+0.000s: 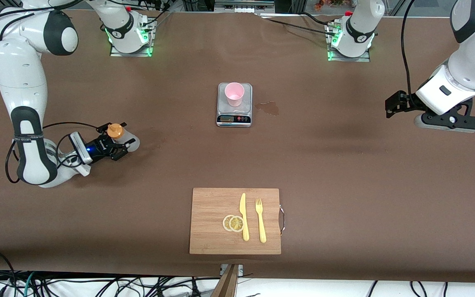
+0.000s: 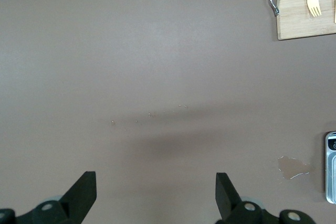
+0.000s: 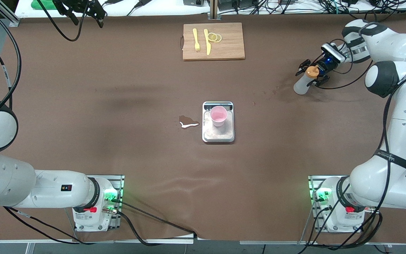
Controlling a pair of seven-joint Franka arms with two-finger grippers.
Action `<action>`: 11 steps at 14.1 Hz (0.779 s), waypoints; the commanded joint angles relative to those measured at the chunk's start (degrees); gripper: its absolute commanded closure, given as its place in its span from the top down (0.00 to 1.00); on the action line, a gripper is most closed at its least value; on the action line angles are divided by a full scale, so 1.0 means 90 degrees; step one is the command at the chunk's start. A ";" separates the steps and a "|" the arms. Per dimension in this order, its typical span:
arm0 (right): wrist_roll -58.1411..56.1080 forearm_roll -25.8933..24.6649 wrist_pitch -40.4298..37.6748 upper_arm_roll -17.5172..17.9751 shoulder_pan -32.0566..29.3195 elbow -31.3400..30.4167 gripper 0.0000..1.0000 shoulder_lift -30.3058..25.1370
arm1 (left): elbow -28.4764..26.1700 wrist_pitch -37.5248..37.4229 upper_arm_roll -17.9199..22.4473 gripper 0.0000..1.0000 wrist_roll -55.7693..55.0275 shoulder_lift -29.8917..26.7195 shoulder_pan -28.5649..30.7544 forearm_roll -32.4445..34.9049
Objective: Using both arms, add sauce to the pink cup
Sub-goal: 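Lower the bottle onto the table and open the right gripper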
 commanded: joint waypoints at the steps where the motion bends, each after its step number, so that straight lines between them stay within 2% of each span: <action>1: -0.0104 -0.0013 -0.0160 0.0085 -0.0119 0.0180 1.00 0.0096 | 0.0161 -0.0137 0.0002 1.00 0.0120 0.0064 0.0003 -0.0141; 6: -0.0620 -0.0403 -0.0433 -0.0071 -0.0275 0.0132 1.00 0.0087 | 0.0161 -0.0137 0.0003 1.00 0.0090 0.0064 0.0003 -0.0141; 11: -0.1021 -0.0570 -0.0727 -0.0725 -0.0353 0.0170 1.00 0.0028 | 0.0161 -0.0137 0.0002 1.00 0.0081 0.0055 0.0003 -0.0141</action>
